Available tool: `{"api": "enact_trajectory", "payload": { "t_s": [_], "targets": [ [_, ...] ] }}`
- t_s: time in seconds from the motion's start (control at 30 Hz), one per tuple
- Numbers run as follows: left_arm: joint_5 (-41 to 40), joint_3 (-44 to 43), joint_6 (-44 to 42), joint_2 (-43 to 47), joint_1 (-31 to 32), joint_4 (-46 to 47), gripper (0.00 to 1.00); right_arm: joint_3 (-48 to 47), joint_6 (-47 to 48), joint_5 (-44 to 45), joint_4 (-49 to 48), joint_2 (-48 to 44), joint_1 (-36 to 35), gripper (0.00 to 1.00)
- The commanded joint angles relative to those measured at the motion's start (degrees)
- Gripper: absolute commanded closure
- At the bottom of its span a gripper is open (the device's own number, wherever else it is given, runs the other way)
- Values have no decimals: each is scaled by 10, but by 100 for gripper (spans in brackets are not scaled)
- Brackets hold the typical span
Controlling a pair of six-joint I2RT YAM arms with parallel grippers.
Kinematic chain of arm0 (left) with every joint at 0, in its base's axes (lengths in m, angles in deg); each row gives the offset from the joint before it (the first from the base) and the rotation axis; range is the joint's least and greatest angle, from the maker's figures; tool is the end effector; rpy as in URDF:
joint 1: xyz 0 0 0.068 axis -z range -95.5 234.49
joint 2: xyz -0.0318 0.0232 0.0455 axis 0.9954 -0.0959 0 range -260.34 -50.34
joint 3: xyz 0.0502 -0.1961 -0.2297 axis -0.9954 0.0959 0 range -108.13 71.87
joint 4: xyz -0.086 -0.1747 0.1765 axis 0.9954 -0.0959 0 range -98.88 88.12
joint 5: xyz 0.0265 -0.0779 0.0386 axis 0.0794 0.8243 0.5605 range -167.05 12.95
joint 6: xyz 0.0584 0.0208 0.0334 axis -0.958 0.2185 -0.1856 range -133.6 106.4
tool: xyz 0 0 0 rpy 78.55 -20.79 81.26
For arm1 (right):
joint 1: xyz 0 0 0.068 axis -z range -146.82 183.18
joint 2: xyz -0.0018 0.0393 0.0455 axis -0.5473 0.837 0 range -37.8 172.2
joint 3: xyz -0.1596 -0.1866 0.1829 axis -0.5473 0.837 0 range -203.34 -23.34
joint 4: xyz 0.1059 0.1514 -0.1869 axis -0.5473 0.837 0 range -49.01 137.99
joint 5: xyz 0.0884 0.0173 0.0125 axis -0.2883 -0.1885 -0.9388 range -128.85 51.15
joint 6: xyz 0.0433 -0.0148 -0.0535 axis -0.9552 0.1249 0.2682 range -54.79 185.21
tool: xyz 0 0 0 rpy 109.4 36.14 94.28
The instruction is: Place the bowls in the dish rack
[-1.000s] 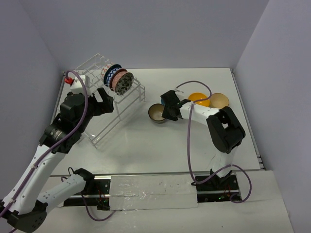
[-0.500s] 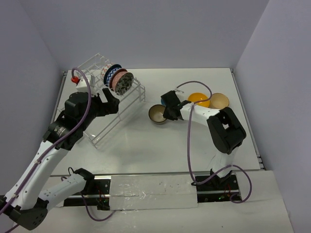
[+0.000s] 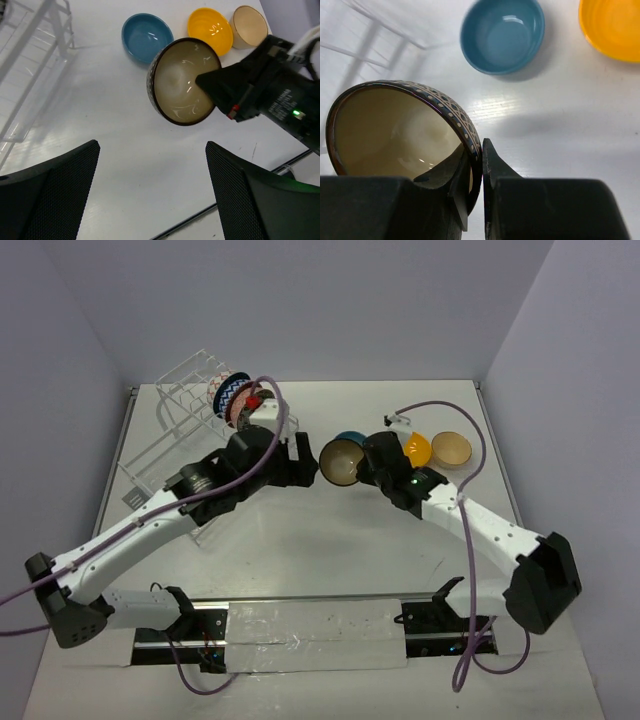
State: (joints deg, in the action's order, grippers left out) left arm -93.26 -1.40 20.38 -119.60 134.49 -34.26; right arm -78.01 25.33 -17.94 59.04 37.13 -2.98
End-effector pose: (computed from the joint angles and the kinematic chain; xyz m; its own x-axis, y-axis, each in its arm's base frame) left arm 0.1858 -0.1962 0.4081 -0.5761 -0.1485 -0.8038 0.3082 0.8713 -0.3819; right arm 0.2501 0.1573 0.2932 -0.5924 0.3089 -0.7440 0.0715 0.9401 0.3334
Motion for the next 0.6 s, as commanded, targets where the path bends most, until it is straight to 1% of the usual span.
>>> {"api": "enact_trajectory", "payload": {
  "t_s": [0.0, 0.03, 0.07, 0.17, 0.27, 0.37, 0.43, 0.57],
  "targets": [
    [-71, -48, 6, -46, 32, 4, 8, 14, 7, 30, -37, -70, -2, 100],
    [-79, -54, 4, -55, 43, 4, 9, 17, 8, 30, -36, -81, -3, 100],
    [-86, -58, 2, -64, 48, 5, 12, 19, 8, 30, -36, -90, -3, 100],
    [-100, -77, -2, -96, 63, 6, 18, 31, 10, 31, -37, -124, -3, 100],
    [-114, -93, -8, -129, 76, 10, 20, 37, 13, 33, -36, -149, -3, 100],
    [-127, -114, -14, -168, 82, 11, 24, 40, 14, 33, -34, -160, -3, 100],
    [-134, -122, -16, -180, 84, 14, 30, 43, 14, 34, -34, -164, -3, 100],
    [-142, -143, -16, -213, 85, 13, 35, 45, 16, 36, -31, -170, -4, 100]
  ]
}}
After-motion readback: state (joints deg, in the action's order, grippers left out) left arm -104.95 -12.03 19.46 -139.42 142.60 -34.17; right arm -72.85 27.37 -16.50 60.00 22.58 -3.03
